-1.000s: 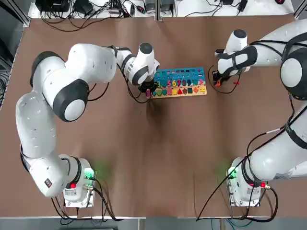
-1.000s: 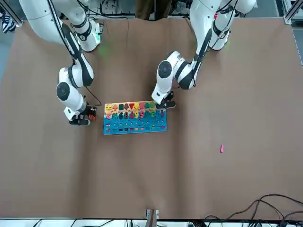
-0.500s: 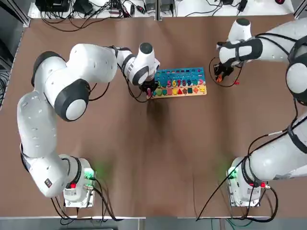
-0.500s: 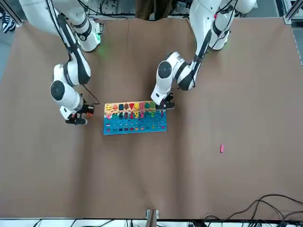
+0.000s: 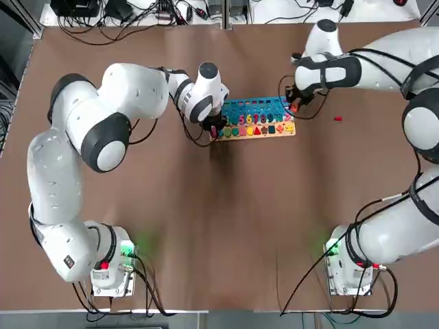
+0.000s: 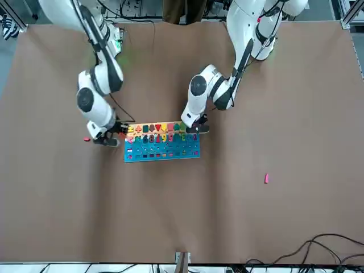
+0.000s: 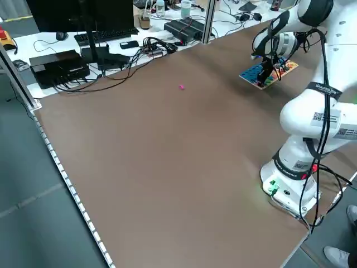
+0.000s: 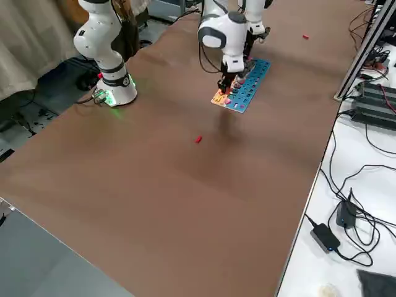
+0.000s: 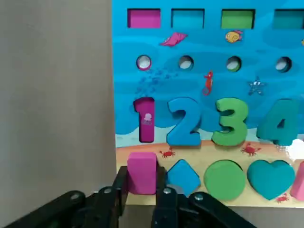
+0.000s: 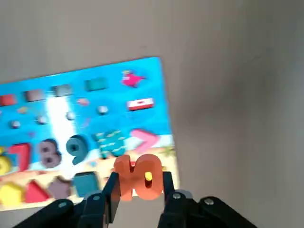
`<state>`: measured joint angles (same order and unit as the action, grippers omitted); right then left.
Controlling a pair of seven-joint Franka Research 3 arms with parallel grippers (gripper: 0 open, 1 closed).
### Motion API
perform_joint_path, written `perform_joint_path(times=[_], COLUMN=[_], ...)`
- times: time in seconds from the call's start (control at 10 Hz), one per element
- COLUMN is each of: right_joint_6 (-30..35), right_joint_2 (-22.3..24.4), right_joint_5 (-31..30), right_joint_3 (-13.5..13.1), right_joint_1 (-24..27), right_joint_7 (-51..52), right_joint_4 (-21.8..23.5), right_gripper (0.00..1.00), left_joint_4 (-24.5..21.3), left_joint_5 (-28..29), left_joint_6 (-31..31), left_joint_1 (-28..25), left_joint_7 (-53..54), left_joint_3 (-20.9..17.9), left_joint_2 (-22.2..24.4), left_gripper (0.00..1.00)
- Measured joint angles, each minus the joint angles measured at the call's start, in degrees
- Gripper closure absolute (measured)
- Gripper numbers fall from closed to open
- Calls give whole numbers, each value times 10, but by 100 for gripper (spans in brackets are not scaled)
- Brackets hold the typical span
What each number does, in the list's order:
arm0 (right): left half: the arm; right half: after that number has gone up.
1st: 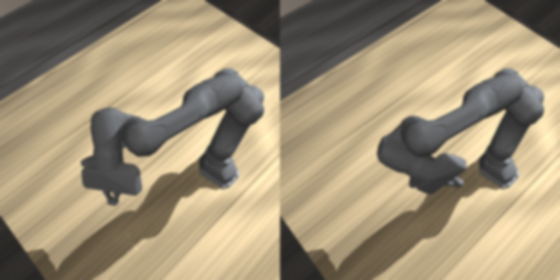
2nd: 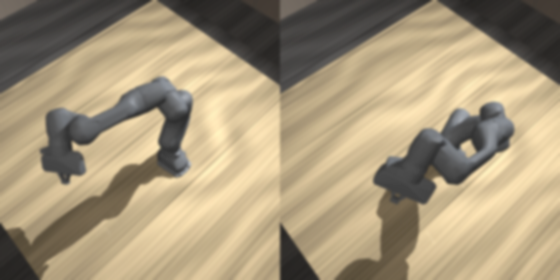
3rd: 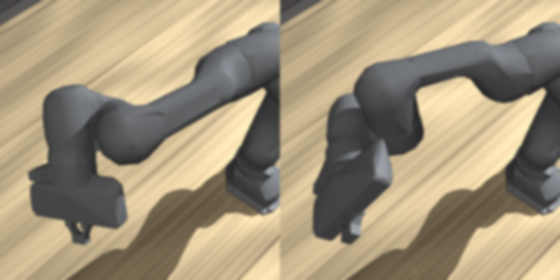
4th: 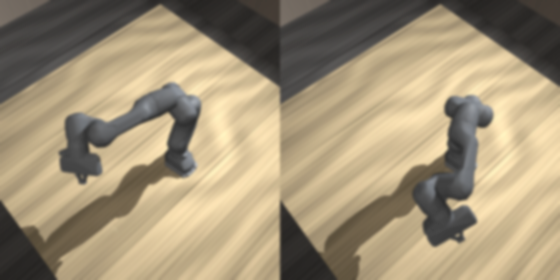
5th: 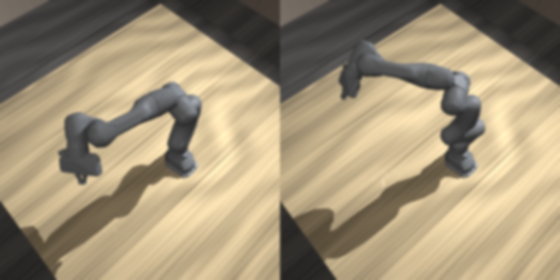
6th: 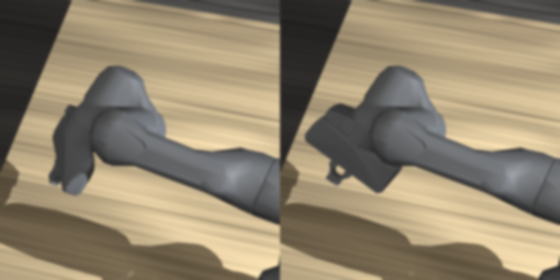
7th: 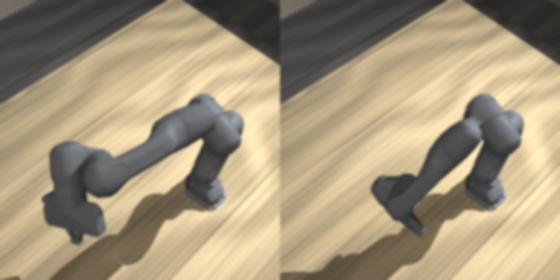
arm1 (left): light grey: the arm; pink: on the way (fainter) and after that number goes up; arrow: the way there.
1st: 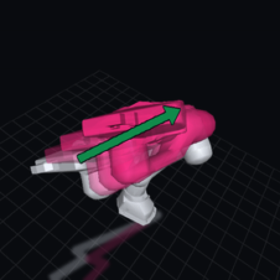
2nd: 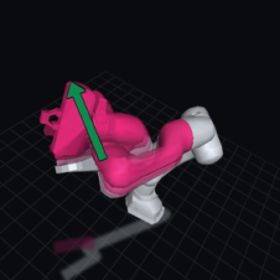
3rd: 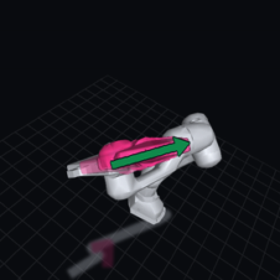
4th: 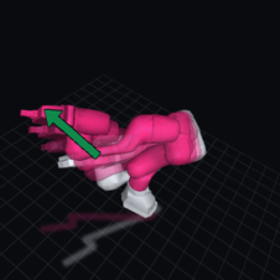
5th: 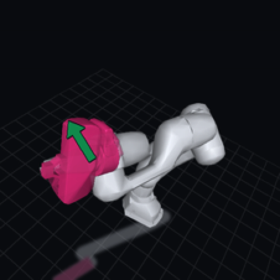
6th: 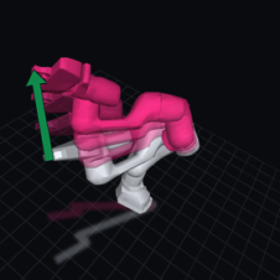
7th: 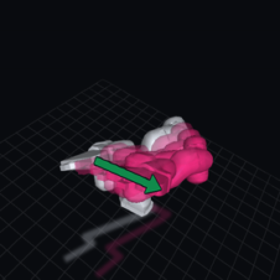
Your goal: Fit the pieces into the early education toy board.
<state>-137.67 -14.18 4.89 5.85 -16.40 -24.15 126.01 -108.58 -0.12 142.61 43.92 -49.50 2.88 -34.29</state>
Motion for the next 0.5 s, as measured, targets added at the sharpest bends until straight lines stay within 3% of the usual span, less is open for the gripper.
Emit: perform_joint_path(times=[0.5], right_joint_6=[0], right_joint_2=[-30], right_joint_5=[5], right_joint_3=[0], right_joint_1=[-32], right_joint_7=[-13], right_joint_4=[-39], right_gripper=[60], left_joint_4=[0], left_joint_5=[0], left_joint_6=[-1], left_joint_1=[0], left_joint_7=[0], left_joint_3=[1], left_joint_2=[0], left_gripper=[74])
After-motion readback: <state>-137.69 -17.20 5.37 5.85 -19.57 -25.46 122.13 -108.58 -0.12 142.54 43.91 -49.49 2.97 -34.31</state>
